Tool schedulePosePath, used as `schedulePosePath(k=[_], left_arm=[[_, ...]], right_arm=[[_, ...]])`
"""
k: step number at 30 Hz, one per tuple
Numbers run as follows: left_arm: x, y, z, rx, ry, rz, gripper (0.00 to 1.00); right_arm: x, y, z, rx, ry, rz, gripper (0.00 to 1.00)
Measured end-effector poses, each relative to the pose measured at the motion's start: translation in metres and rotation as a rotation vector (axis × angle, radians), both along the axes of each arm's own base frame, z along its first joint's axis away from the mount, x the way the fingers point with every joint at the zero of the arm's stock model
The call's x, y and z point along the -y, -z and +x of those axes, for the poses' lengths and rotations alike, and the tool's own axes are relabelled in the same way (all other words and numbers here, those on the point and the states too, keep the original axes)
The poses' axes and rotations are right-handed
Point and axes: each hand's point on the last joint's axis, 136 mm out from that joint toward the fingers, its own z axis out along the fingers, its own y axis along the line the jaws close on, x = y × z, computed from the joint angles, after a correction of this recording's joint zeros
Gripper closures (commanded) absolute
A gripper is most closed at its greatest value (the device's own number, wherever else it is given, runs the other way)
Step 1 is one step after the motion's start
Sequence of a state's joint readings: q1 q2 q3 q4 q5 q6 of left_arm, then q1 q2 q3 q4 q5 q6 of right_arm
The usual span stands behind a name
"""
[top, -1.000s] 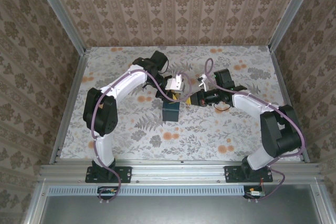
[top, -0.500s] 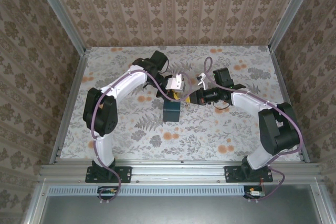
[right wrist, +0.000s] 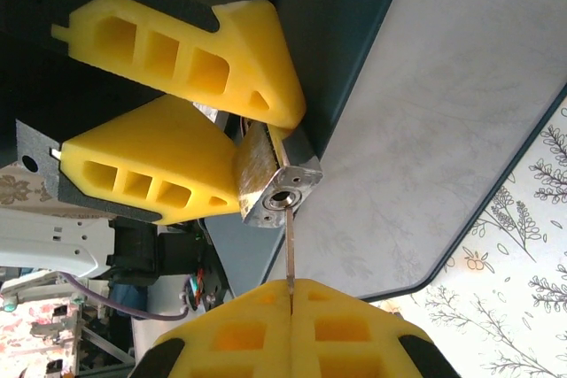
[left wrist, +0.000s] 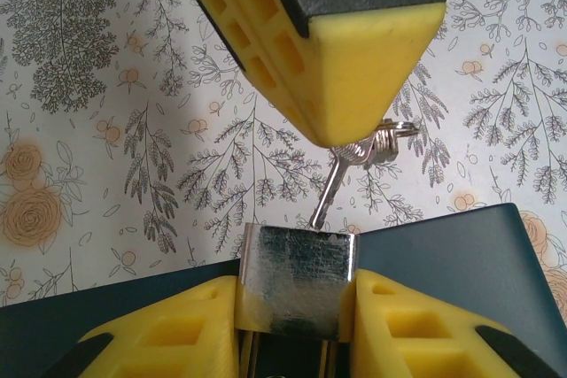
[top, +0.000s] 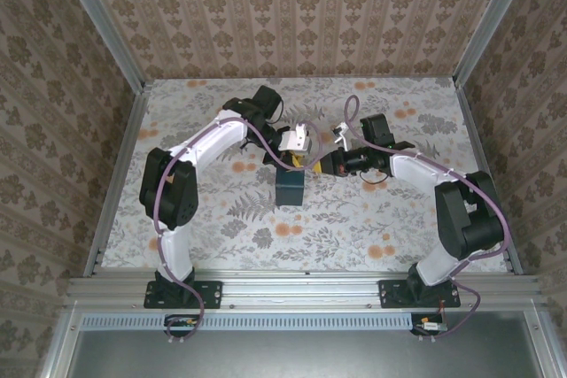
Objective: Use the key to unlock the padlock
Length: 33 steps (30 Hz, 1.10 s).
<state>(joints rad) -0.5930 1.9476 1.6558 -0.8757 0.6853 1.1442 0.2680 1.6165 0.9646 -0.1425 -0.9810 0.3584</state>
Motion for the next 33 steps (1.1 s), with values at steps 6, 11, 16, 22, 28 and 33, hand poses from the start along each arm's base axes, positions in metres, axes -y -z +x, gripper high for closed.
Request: schedulePosePath(k=[6,11,16,22,28,33], left_arm=[[-0.0007,0.0,0.0004,-0.002,-0.002,0.0,0.68],[-0.0013,-0.0004,0.0006,-0.005,-0.003,-0.003,0.69],[-0.0012,-0.0005,0.0004,-0.006,-0.003,-0.004,0.69],[-0.0009,-0.001,0.0001,-0.007,-0.002,-0.006,0.7],[-0.0011,-0.0009,0.0003,-0.008,-0.002,-0.007,0.71],[-0.0012,-0.0009,0.0003,-0.009,-0.002,-0.007,0.71]], right_arm=[[-0.0003,-0.0022,0.0036,0.02,0.002,0.006,1.0],[-0.0007,-0.0037,0.0051,0.029,0.003,0.01,1.0],[-0.0015,-0.0052,0.005,0.027,0.001,0.018,1.0],[-0.0031,-0.0039,0.0059,0.027,-0.008,0.03,1.0],[-0.0053,-0.0035,0.0085,0.026,-0.018,0.043,1.0],[-0.0061,-0.0039,0.009,0.023,-0.022,0.048,1.0]])
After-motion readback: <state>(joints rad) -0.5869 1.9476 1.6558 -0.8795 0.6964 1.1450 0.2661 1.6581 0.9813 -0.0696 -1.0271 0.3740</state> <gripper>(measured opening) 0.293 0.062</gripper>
